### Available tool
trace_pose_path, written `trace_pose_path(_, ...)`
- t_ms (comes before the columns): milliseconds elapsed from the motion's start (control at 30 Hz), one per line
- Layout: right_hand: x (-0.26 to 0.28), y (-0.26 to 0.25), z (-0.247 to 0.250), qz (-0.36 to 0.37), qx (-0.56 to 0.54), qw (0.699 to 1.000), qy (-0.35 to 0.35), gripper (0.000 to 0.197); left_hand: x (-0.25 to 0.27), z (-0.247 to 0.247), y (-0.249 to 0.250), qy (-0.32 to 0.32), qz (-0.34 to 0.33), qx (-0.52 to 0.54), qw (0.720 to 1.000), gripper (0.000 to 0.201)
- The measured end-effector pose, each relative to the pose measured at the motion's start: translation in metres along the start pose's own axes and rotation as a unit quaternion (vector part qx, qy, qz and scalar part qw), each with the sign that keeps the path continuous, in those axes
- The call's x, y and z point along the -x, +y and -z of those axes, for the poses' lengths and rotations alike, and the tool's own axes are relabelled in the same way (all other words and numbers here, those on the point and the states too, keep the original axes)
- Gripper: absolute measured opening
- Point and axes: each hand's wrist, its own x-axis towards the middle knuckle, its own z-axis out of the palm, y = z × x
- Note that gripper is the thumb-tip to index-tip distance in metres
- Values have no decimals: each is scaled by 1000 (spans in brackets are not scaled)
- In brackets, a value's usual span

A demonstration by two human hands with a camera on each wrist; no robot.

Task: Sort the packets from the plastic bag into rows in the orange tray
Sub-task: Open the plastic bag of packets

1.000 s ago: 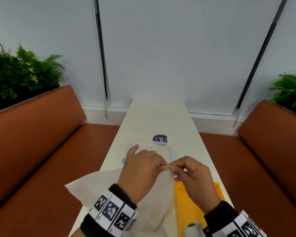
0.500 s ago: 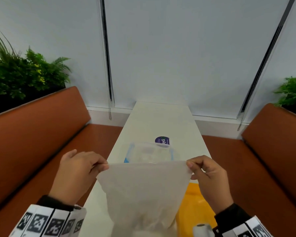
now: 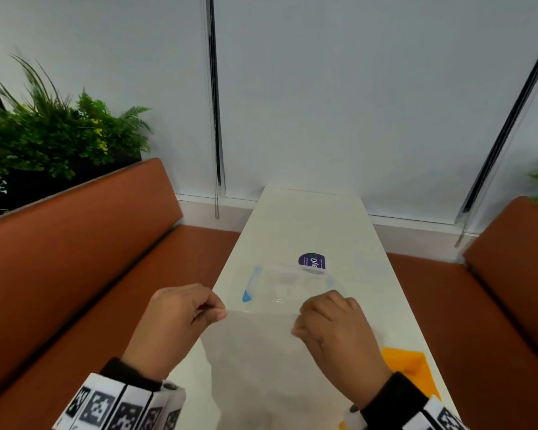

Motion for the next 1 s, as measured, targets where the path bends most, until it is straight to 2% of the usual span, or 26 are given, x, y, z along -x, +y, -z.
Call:
trace_pose_path(67,-3,-2,6,-15,-6,1000,8,17,1,2,-5,-10,14,14,1000,20)
trace_pose_path(133,-8,-6,16,-11,-14,999,40,22,1,3,-8,16,30,19,999,23)
trace_pose_path(200,-11,-12,21,0,8,998,59,24,0,4,-4,93,66,-13,993,20)
trace_pose_path(267,-14,-17,21,-23,34,999,36,28,5,4,6,165,137,-8,977,19)
trace_pose_path(300,-17,-18,21,-42,40,998,15,30,9,1,15,150,172,25,973,26)
trace_pose_path(367,-19,-23,16,-50,36,998,-13,30,15,-11,33,52,223,164,959,45)
trace_pose_path(433,-18,-35,14,-28,-1,996,-86,22,11,-27,43,-44,278,285,916,58)
trace_pose_path(500,-20,-49,13,4,-12,984,-178,16,-1,-46,37,-86,319,323,887,46)
trace_pose_path(567,-28,-58,19,6,-6,948,-317,22,-11,-57,28,-87,334,351,871,26)
trace_pose_path(600,-30,-58,17,4,-27,931,-365,26,-13,-60,23,-85,338,365,863,21)
trace_pose_path(633,-28,-53,15,-9,-66,914,-400,33,-13,-61,19,-82,341,385,853,19)
trace_pose_path(667,-26,-49,13,-35,-113,907,-403,38,-12,-61,16,-78,340,414,841,18)
trace_pose_path(700,-22,-43,7,-71,-161,915,-362,40,-12,-60,15,-72,338,452,822,17)
trace_pose_path(733,-18,-37,1,-126,-206,927,-288,35,-11,-59,15,-70,335,501,795,17)
trace_pose_path(767,-14,-29,-6,-188,-229,928,-224,25,-11,-59,15,-69,334,555,759,15)
trace_pose_path(800,-13,-23,-10,-245,-229,923,-190,25,-12,-60,15,-69,337,606,717,14)
trace_pose_path(833,-11,-18,-14,-284,-219,915,-186,47,-14,-61,15,-69,343,647,678,13)
trace_pose_path(867,-10,-13,-21,-314,-207,901,-214,67,-15,-63,15,-69,350,675,645,13)
trace_pose_path(900,-9,-8,-28,-330,-191,890,-250,71,-17,-65,14,-66,357,694,622,12)
trace_pose_path(933,-11,-6,-32,-327,-189,883,-279,54,-18,-66,14,-64,360,707,605,13)
trace_pose_path(967,-11,-6,-36,-328,-204,875,-293,23,-19,-69,13,-64,360,717,593,15)
trace_pose_path(1000,-11,-3,-39,-341,-244,863,-281,17,-19,-70,11,-63,363,727,580,19)
